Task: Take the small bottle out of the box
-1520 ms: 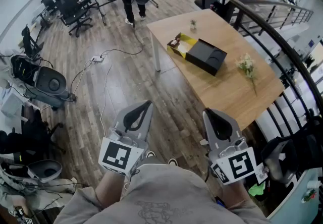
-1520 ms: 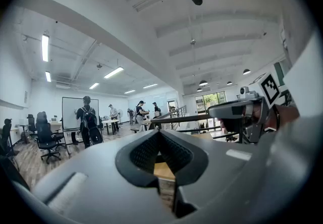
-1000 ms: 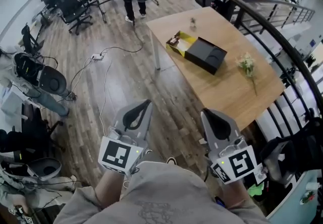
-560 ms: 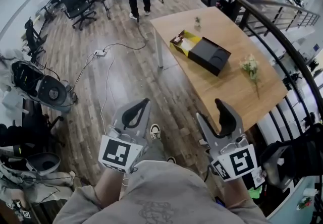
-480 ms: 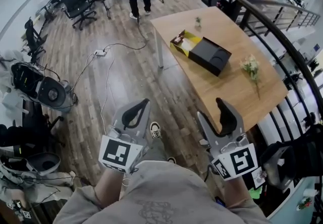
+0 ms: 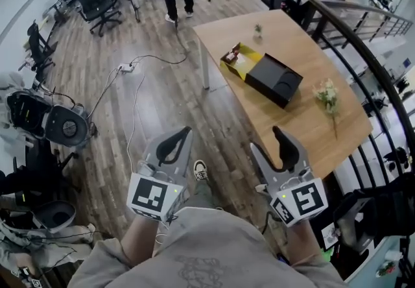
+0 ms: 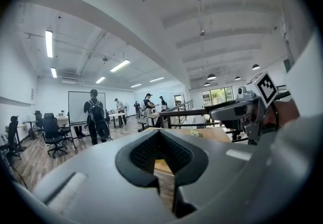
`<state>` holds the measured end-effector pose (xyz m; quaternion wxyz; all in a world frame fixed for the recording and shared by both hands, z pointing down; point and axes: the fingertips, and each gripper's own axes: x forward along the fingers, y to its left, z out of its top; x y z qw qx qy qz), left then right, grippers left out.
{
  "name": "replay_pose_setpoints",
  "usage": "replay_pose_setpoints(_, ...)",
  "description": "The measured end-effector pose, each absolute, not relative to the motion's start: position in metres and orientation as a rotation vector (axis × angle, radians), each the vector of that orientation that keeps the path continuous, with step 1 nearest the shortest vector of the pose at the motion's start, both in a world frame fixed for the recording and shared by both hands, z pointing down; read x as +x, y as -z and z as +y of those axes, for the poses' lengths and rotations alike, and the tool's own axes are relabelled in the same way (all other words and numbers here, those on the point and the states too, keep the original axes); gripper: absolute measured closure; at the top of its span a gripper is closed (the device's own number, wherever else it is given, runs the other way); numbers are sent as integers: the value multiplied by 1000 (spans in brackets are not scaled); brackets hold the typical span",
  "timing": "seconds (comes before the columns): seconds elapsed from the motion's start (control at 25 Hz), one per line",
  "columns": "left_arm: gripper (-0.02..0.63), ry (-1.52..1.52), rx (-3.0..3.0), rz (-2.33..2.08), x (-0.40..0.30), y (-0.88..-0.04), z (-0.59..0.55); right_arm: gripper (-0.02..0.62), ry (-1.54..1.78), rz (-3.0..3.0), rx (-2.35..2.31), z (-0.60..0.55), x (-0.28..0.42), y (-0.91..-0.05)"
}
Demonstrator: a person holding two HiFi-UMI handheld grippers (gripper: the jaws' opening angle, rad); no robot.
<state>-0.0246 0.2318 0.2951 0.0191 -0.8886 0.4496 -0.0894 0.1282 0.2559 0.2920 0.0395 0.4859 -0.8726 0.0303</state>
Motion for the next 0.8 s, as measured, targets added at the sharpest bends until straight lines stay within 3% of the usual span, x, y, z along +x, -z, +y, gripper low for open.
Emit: replay_pose_setpoints(0.8,604,341,-2791,1413,-100,-320,-18,362,-459,-2484,1551,-14,82,-362)
